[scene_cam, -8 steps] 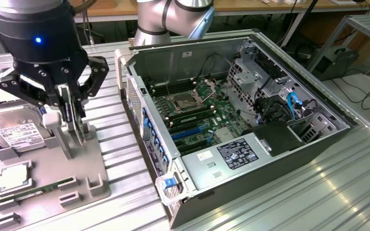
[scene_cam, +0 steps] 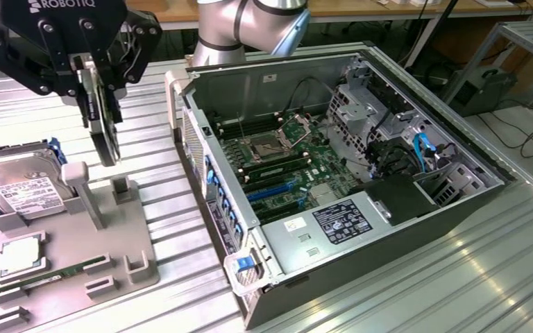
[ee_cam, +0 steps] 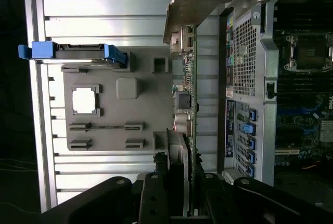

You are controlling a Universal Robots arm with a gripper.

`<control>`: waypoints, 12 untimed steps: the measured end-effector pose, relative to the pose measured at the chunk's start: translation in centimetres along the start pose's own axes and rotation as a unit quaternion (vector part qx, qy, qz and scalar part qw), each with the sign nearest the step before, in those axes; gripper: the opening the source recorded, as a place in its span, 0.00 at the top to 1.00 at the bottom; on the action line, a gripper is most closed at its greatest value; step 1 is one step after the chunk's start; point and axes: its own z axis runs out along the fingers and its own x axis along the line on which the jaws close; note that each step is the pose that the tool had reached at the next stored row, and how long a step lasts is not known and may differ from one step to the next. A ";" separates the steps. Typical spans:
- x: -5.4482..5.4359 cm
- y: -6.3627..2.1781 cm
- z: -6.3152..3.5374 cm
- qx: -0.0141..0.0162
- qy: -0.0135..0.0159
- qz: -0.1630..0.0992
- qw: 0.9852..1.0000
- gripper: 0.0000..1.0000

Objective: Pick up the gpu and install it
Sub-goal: 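Pick up the gpu and move the gpu toward the slot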

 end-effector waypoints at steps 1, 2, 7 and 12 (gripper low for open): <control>-0.2 0.00 0.00 0.000 0.000 0.000 1.000 0.72; -0.4 0.01 0.01 0.000 0.000 0.000 1.000 0.72; -1.3 0.02 0.03 -0.001 0.000 0.000 1.000 0.72; -1.9 0.02 0.04 -0.001 0.000 0.000 1.000 0.72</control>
